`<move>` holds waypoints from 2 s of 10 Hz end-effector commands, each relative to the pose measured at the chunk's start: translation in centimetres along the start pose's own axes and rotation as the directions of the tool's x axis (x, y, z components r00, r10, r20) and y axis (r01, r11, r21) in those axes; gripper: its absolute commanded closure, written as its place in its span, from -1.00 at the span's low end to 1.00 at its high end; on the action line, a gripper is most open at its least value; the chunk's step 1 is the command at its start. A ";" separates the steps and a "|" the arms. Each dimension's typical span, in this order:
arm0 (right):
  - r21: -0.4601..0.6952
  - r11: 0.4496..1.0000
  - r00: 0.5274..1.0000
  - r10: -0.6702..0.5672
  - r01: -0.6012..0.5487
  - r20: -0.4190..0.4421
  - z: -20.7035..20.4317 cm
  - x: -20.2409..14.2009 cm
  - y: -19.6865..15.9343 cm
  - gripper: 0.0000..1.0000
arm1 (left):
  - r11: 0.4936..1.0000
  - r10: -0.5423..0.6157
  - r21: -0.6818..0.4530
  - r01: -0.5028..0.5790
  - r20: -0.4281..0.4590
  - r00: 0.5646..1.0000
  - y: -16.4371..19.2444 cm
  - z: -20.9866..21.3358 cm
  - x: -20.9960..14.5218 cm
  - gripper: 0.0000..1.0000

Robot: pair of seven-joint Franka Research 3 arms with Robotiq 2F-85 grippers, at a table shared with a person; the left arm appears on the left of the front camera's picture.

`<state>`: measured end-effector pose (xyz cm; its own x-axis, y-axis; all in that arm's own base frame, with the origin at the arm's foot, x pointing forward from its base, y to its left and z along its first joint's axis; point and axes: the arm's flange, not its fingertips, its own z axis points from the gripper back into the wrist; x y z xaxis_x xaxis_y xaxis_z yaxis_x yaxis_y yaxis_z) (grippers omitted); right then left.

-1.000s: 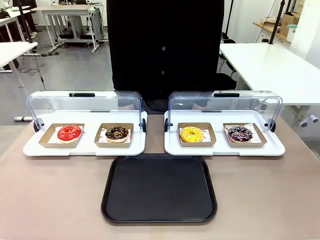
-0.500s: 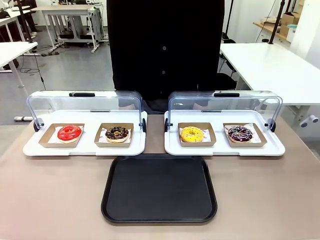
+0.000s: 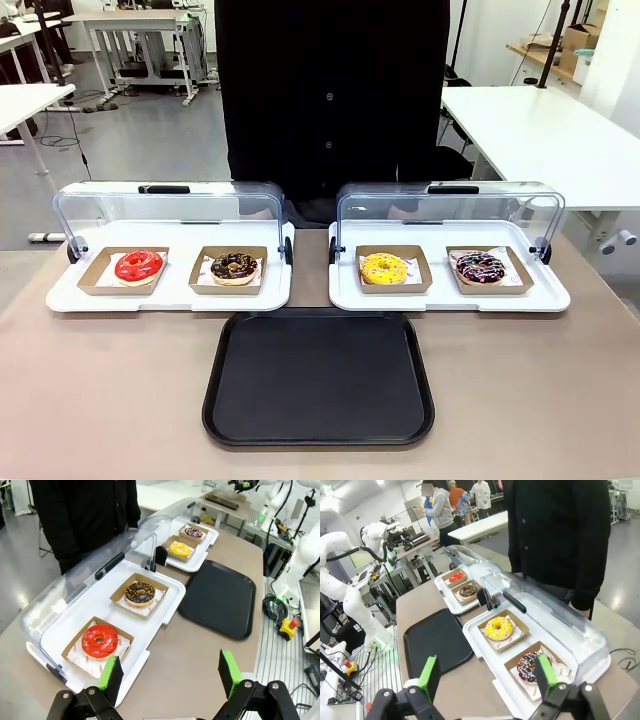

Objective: Move the fourth donut from the left to the tray.
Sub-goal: Pick up the Paper togo box containing the Donut indicated by the person and place it on the Handle tray.

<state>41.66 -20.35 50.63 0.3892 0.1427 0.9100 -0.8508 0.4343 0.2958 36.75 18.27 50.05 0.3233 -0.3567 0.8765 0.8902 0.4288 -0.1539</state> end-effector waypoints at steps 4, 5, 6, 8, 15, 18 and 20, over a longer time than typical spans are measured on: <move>0.006 1.000 0.999 0.027 -0.027 0.033 -0.1 0.1 0.1 -1.00 | 1.000 -0.025 -0.007 0.026 0.026 0.999 0.3 0.1 0.1 -1.00; 0.006 1.000 0.999 0.027 -0.027 0.033 -0.1 0.1 0.1 -1.00 | 1.000 -0.025 -0.007 0.026 0.026 0.999 0.3 0.1 0.1 -1.00; 0.006 1.000 0.999 0.027 -0.027 0.033 -0.1 0.1 0.1 -1.00 | 1.000 -0.025 -0.007 0.026 0.026 0.999 0.3 0.1 0.1 -1.00; 0.006 1.000 0.999 0.027 -0.027 0.033 -0.1 0.1 0.1 -1.00 | 1.000 -0.025 -0.007 0.026 0.026 0.999 0.3 0.1 0.1 -1.00; 0.006 1.000 0.999 0.027 -0.027 0.033 -0.1 0.1 0.1 -1.00 | 1.000 -0.025 -0.007 0.026 0.026 0.999 0.3 0.1 0.1 -1.00; 0.006 1.000 0.999 0.027 -0.027 0.033 -0.1 0.1 0.1 -1.00 | 1.000 -0.025 -0.007 0.026 0.026 0.999 0.3 0.1 0.1 -1.00; 0.006 1.000 0.999 0.027 -0.027 0.033 -0.1 0.1 0.1 -1.00 | 1.000 -0.025 -0.007 0.026 0.026 0.999 0.3 0.1 0.1 -1.00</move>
<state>41.63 -20.38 50.69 0.3870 0.1366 0.9119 -0.8508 0.4343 0.2960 36.68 18.29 50.06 0.3204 -0.3565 0.8776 0.8918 0.4260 -0.1526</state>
